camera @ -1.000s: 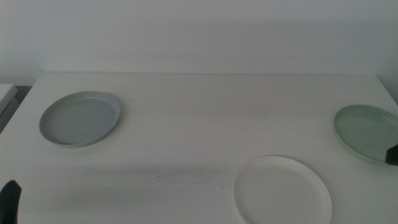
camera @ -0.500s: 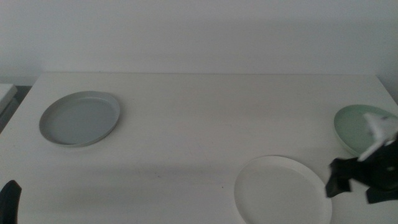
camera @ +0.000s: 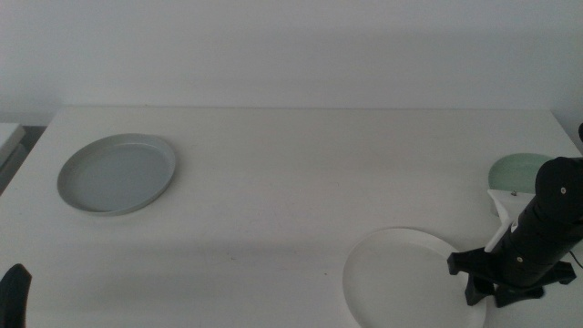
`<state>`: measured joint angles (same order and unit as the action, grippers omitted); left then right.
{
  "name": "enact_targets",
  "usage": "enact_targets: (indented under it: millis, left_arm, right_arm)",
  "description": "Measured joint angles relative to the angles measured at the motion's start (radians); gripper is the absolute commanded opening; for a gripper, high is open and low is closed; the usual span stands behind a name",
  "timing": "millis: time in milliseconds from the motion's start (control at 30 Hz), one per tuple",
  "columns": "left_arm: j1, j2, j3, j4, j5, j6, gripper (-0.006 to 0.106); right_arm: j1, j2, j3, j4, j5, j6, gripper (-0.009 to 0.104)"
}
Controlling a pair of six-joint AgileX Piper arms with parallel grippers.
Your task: Stack the three bowls on top of each other.
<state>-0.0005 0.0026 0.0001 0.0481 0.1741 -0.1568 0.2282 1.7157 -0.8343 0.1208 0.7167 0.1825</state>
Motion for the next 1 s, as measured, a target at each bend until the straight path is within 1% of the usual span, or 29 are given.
enact_targets:
  millis: [67, 167, 300, 400, 567, 633, 700, 867, 1000]
  left_arm:
    - [0.0, 0.0, 0.0, 0.0, 0.0, 0.0, 0.094]
    - [0.0, 0.0, 0.0, 0.0, 0.0, 0.0, 0.094]
    - [0.0, 0.0, 0.0, 0.0, 0.0, 0.0, 0.094]
    - [0.0, 0.0, 0.0, 0.0, 0.0, 0.0, 0.094]
    - [0.0, 0.0, 0.0, 0.0, 0.0, 0.0, 0.094]
    - [0.0, 0.0, 0.0, 0.0, 0.0, 0.0, 0.094]
    - [0.0, 0.0, 0.0, 0.0, 0.0, 0.0, 0.094]
    - [0.0, 0.0, 0.0, 0.0, 0.0, 0.0, 0.094]
    - [0.0, 0.0, 0.0, 0.0, 0.0, 0.0, 0.094]
  right_arm:
    - [0.0, 0.0, 0.0, 0.015, -0.008, 0.002, 0.011]
    - [0.0, 0.004, -0.002, 0.048, -0.019, 0.004, -0.003]
    - [0.0, 0.002, -0.017, 0.049, 0.002, 0.01, -0.003]
    - [0.0, 0.004, -0.069, 0.031, 0.068, 0.01, -0.003]
    - [0.011, 0.014, -0.267, 0.008, 0.168, 0.01, -0.003]
    - [0.015, 0.036, -0.367, 0.009, 0.198, 0.008, -0.003]
    - [0.019, 0.072, -0.457, 0.026, 0.228, -0.008, -0.003]
    - [0.025, 0.201, -0.645, 0.112, 0.272, -0.06, -0.003]
    - [0.049, 0.304, -0.753, 0.134, 0.306, -0.066, -0.003]
